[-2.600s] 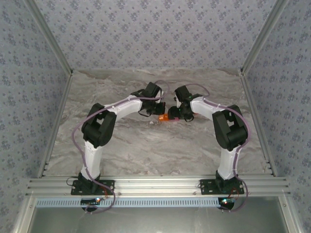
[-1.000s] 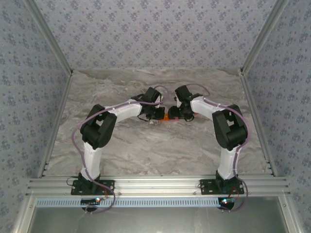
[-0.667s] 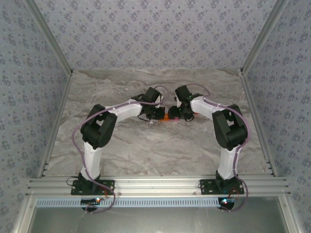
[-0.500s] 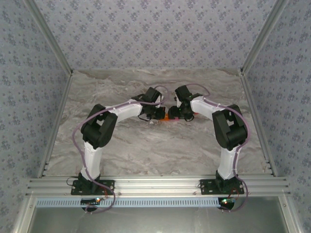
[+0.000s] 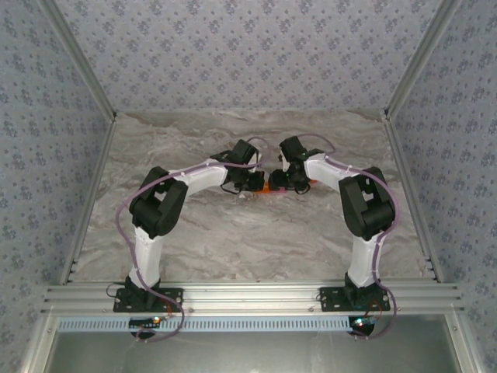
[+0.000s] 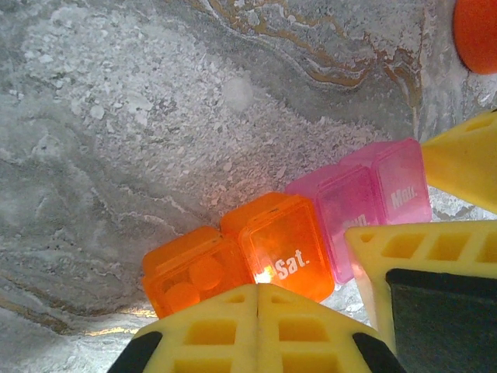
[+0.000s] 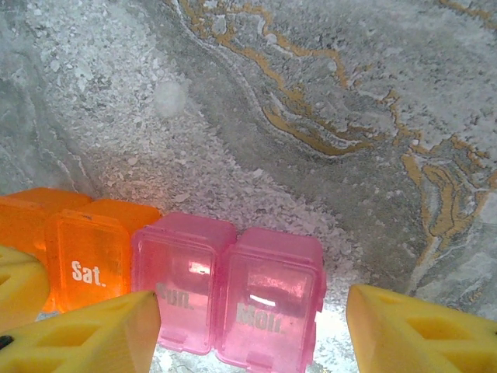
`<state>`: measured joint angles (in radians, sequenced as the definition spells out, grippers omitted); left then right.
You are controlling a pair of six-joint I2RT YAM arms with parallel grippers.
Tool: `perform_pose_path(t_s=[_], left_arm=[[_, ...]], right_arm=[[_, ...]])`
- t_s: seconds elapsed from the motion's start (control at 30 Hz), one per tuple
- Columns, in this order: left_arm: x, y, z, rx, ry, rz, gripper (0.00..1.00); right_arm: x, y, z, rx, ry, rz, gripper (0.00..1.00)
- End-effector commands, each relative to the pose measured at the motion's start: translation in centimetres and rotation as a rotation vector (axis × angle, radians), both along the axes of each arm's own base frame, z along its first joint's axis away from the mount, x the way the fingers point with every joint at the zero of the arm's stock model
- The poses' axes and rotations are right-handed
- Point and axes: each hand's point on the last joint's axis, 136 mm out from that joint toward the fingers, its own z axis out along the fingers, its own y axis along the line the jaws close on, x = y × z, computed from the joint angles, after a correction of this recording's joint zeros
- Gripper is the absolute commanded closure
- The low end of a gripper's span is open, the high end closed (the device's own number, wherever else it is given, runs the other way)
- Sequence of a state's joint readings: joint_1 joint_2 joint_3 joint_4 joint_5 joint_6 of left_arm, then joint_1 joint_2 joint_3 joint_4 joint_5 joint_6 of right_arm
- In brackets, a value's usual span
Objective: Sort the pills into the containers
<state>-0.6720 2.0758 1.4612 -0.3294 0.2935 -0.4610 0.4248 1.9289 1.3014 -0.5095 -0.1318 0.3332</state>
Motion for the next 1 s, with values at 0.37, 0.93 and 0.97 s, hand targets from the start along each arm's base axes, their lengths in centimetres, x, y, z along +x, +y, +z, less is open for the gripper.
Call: perform_pose_path(t_s=[0.37, 0.93, 0.97], left_arm=[[-2.5, 2.4, -0.9, 0.156, 0.071, -0.019, 1.0], [-1.0, 2.1, -0.6, 0.198, 0.048, -0.035, 0.99], [-1.1, 2.1, -0.7, 0.2, 0.05, -0.036, 0.99]], right_arm=[[-0.5, -1.6, -2.1, -0.06, 0.073, -0.047, 0.34], [0.4, -1.3, -2.1, -0.052, 0.078, -0.047, 0.34], [0.4, -1.3, -2.2, -0.053, 0.081, -0.048, 0.34]])
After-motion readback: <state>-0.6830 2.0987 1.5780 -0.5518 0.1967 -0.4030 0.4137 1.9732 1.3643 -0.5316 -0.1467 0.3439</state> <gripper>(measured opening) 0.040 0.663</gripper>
